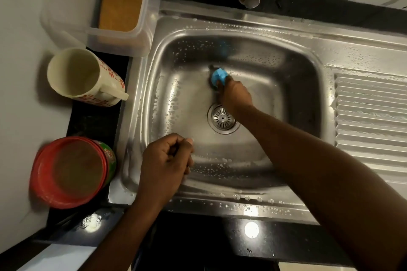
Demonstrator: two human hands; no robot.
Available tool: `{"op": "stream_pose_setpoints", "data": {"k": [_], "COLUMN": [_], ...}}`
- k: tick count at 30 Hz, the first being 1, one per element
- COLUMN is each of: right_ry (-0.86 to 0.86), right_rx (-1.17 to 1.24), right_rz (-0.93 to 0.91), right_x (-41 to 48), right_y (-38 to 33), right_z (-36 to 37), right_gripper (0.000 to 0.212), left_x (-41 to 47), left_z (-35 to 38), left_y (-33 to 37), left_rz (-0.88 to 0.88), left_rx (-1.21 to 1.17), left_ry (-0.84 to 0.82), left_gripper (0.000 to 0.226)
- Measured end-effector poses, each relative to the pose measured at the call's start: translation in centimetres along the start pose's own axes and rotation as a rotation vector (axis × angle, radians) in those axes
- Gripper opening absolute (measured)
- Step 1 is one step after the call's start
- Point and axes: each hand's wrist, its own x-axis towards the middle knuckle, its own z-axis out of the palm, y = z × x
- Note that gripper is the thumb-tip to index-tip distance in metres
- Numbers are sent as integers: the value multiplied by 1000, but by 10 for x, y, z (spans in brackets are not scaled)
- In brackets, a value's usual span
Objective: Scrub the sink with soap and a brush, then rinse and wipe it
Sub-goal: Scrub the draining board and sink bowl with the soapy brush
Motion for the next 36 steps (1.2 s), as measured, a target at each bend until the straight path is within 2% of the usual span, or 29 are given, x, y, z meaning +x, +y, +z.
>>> {"op": "stream_pose_setpoints", "data": {"k": [3,6,10,12,15,18,21,24,28,31,33,36], "right_ry": [-97,-176,-235,-219,-105,-34,-54,-130,-249,-320,-270,-147], "right_rx": [108,-15,-164,-182,-201,-76,90,52,-128,-216,-242,-141], "right_rz": [-74,-281,-407,-340,-174,-115,-119,-199,-393,-444,-411,-292], "right_x": [-16,-57,-78,-61,-22,4,11,-9,-63,-70,-51,-14], "right_y": [-39,-52,-17,2,14,-5,-45,-75,-40,-5,-3,-23], "right_z": [25,53,46,28,6,4,18,42,50,40,31,17], "right_gripper": [37,42,44,47,43,38,39,42,43,47,48,45], "left_x": [1,0,0,1,2,3,4,6,8,10,12,12], "left_z": [0,1,2,0,-1,-2,-2,-2,-1,-1,-2,-2], "left_y": [-3,-2,2,2,0,-2,-1,1,3,2,3,4], "left_rz": [-11,4,28,33,19,2,7,23,31,39,47,43], "left_rx": [5,15,24,15,-5,-14,-6,7,-2,5,0,-9], "left_ry": [6,7,-9,-9,7,26,26,41,32,2,-1,8], "left_gripper": [31,28,28,28,29,29,29,28,25,26,27,27]}}
